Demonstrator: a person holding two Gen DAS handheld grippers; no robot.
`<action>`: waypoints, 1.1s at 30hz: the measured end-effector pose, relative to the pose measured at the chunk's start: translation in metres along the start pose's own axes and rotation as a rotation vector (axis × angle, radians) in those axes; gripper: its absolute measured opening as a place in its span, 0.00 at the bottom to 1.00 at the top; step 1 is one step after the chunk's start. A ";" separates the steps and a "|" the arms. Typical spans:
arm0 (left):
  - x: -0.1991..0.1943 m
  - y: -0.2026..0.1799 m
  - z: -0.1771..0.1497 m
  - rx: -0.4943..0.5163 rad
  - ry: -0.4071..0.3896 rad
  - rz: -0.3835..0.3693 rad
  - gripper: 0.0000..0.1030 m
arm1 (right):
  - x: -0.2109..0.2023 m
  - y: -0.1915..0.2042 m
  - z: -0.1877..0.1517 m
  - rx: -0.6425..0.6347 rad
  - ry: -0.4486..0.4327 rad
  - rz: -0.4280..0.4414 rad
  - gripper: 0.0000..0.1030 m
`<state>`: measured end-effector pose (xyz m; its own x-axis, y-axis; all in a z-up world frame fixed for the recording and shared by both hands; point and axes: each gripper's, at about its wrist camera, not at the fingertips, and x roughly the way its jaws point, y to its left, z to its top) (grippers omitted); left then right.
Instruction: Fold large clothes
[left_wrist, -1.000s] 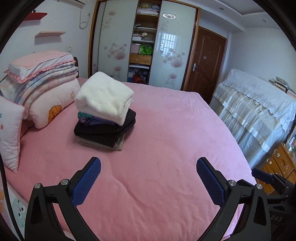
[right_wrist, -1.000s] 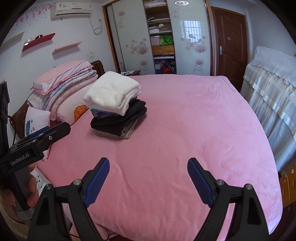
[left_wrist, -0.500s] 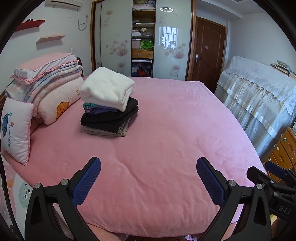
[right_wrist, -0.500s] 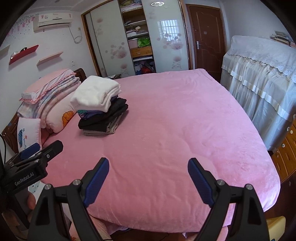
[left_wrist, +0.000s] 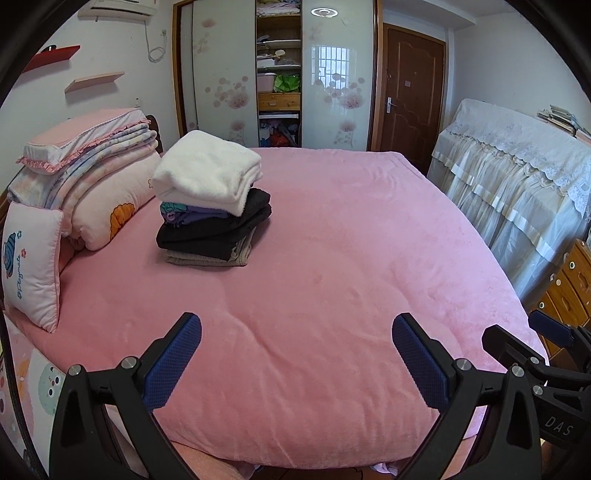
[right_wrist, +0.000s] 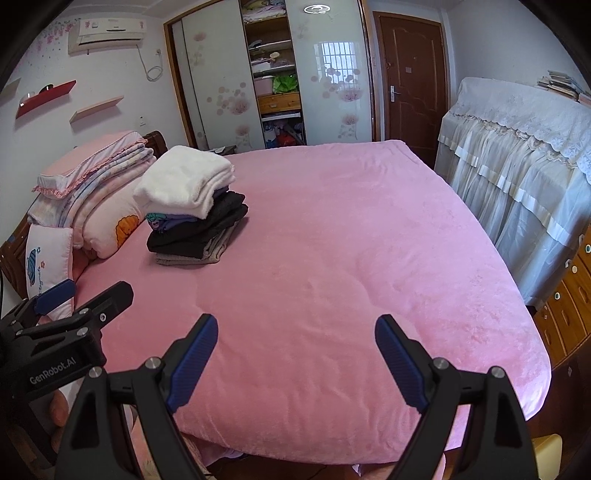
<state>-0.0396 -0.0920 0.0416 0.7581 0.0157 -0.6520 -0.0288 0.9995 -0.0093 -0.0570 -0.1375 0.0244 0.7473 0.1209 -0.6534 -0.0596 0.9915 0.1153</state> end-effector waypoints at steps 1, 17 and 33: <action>0.002 -0.001 0.000 0.002 0.004 0.000 0.99 | 0.001 0.000 0.000 -0.001 0.001 0.000 0.85; 0.009 -0.003 0.000 0.016 0.016 -0.005 0.99 | 0.007 0.002 0.000 -0.013 0.004 -0.017 0.85; 0.010 -0.003 -0.003 0.014 0.022 -0.004 0.99 | 0.006 0.003 0.000 -0.013 0.004 -0.017 0.85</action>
<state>-0.0338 -0.0949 0.0326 0.7437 0.0117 -0.6684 -0.0169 0.9999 -0.0014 -0.0522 -0.1334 0.0209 0.7454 0.1046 -0.6583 -0.0561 0.9940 0.0944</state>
